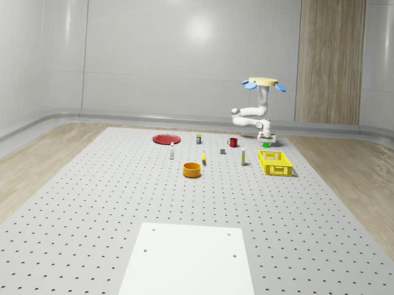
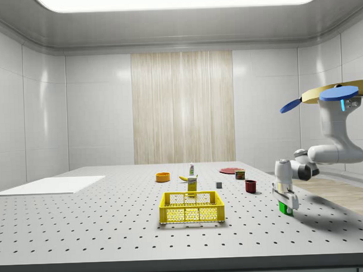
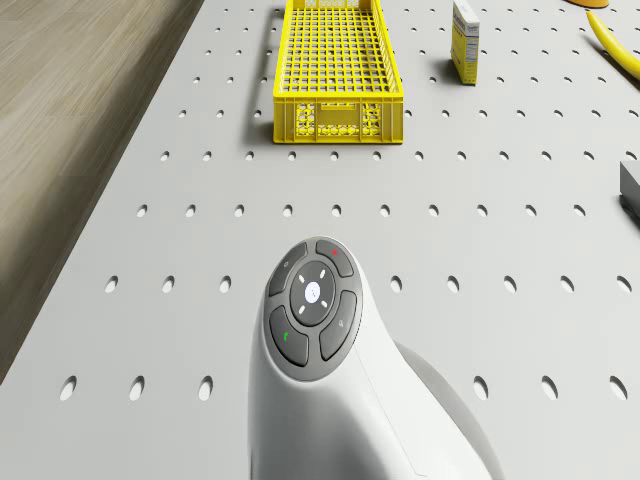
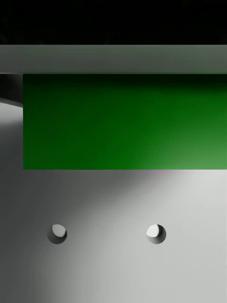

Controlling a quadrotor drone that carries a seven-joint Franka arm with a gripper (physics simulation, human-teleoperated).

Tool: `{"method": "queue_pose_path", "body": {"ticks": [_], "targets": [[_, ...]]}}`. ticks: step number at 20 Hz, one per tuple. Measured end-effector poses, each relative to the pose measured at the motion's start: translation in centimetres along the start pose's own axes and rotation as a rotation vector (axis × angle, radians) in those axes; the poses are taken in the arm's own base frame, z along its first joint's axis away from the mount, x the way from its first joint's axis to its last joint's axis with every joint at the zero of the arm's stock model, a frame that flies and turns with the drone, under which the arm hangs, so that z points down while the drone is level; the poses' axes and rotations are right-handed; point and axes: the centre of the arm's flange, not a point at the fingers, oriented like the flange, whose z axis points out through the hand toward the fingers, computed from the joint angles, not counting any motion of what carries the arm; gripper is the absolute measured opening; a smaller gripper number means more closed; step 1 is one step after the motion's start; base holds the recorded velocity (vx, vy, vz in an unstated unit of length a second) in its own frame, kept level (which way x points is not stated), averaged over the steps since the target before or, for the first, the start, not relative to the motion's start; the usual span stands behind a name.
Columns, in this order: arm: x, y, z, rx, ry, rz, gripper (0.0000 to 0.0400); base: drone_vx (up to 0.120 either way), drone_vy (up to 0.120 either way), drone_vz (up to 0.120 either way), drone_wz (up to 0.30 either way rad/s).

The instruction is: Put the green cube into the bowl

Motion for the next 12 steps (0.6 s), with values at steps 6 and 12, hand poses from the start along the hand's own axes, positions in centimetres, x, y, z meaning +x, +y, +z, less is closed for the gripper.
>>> {"method": "queue_pose_path", "body": {"ticks": [6,12], "targets": [[0.0,0.0,-1.1,0.0,0.0,0.0,0.0257,0.0,0.0,0.013,0.0],[0.0,0.0,-2.9,0.001,-0.001,-0.001,0.025,0.08,-0.08,0.12,0.0]]}}
